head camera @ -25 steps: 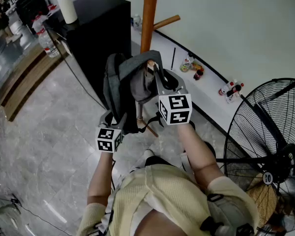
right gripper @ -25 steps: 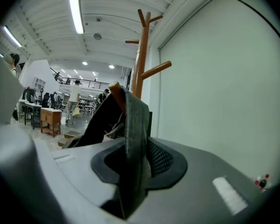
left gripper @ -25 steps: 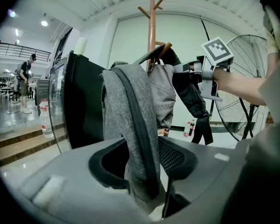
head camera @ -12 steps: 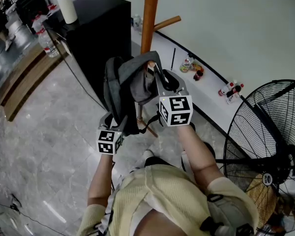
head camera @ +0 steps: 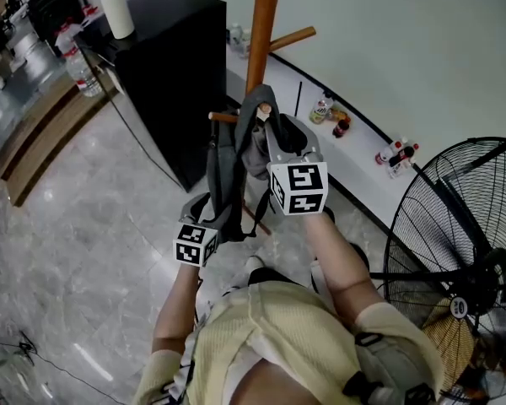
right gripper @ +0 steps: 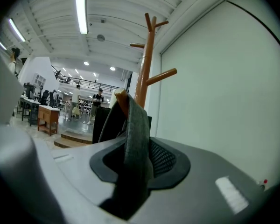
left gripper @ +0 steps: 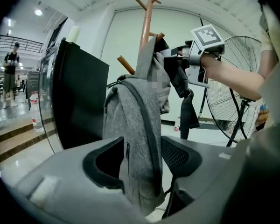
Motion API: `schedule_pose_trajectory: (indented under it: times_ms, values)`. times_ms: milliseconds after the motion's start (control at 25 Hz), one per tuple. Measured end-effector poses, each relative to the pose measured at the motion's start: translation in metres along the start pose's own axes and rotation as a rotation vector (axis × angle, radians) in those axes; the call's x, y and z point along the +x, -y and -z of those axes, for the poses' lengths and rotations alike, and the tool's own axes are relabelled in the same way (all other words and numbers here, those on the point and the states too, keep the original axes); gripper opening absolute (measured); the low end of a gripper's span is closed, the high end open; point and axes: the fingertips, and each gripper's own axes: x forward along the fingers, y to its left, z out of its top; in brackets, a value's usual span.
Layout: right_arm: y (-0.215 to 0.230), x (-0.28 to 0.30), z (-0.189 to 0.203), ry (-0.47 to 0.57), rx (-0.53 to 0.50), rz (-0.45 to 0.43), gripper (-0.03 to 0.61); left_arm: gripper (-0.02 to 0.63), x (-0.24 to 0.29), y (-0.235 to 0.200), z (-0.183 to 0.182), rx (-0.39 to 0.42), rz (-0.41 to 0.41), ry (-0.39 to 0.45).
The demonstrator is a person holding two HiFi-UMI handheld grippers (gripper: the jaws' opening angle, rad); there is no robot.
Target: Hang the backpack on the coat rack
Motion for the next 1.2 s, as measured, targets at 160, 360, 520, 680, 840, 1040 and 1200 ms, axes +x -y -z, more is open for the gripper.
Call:
schedule_pose_trajectory:
  times_ms: [160,360,520,680,840,1040,1200]
  values:
    - [0.000,-0.003,-0.001,0.004,0.001,-0.007,0.123,0.265,0.000,0.002,-0.001,0.019,0.003,0.003]
    - [0.001,-0.006,-0.003,0.017,0.006,0.001,0.127,0.264,-0.012,0.006,-0.013,0.009,0.012,0.024]
    - [0.004,-0.010,-0.004,0.018,-0.001,0.003,0.133,0.259,-0.028,-0.002,-0.034,0.011,-0.010,0.093]
    - [0.005,-0.013,-0.005,0.016,-0.005,0.009,0.138,0.252,-0.048,-0.008,-0.062,0.008,-0.029,0.166]
    - [0.006,-0.016,-0.007,0.015,-0.005,0.015,0.146,0.242,-0.068,-0.009,-0.097,-0.016,-0.030,0.241]
    - [0.007,-0.021,-0.007,0.011,-0.002,0.016,0.154,0.241,-0.093,-0.014,-0.138,-0.027,-0.054,0.343]
    - [0.007,-0.027,-0.005,0.006,0.005,0.016,0.154,0.241,-0.107,-0.014,-0.162,-0.024,-0.064,0.401]
